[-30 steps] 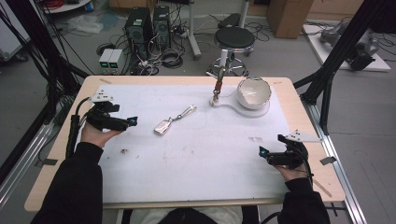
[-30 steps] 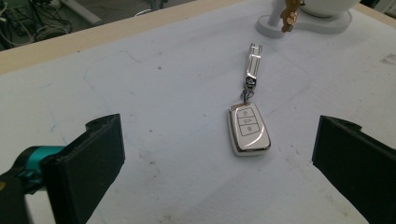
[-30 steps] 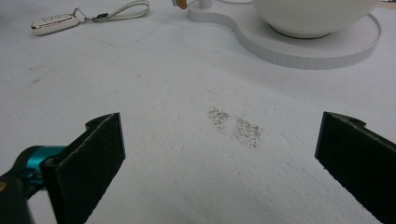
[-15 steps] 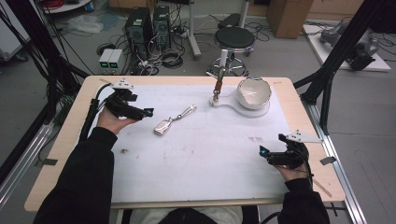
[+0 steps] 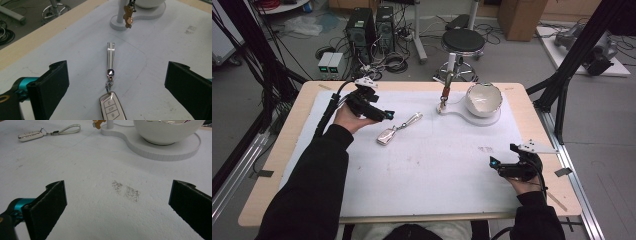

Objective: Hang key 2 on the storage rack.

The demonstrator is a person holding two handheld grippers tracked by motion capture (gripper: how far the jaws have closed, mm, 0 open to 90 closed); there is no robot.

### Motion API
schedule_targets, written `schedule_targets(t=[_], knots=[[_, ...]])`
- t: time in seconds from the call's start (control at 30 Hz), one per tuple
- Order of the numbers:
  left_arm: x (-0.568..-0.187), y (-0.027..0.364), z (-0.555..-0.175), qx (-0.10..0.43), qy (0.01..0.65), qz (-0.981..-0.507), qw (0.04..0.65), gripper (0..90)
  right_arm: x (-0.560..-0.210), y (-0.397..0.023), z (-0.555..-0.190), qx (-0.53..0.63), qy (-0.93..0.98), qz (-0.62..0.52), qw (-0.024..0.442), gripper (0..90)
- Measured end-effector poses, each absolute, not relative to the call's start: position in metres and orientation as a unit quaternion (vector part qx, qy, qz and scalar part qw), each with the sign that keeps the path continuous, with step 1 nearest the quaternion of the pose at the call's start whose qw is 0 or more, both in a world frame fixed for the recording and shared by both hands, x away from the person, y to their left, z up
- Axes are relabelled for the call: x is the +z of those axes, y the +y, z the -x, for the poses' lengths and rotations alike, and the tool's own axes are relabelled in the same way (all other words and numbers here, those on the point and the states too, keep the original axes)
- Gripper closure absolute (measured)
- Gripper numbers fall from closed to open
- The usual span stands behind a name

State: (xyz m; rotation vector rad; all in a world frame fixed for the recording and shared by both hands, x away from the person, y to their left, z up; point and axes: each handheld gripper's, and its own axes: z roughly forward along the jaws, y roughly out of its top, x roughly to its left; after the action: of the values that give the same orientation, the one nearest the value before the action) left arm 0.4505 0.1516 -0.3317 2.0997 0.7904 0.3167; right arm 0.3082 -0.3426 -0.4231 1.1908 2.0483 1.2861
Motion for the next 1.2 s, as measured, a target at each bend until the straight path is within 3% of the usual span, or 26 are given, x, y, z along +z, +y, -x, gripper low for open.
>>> schedule_targets(t=[0.63,0.87,1.2], knots=[[-0.350,0.088,-0.500,0.077,0.293,-0.873,0.382,9.6,-0.424,-0.338,-0.309,0.459,0.747,-0.426,0.220,0.6],[-0.371,0.062,-0.520,0.066,0.292,-0.886,0.353,12.4,-0.423,-0.339,-0.310,0.467,0.745,-0.423,0.219,0.6],[-0.408,0.056,-0.538,0.051,0.319,-0.899,0.295,17.7,-0.423,-0.340,-0.309,0.464,0.746,-0.423,0.222,0.6]])
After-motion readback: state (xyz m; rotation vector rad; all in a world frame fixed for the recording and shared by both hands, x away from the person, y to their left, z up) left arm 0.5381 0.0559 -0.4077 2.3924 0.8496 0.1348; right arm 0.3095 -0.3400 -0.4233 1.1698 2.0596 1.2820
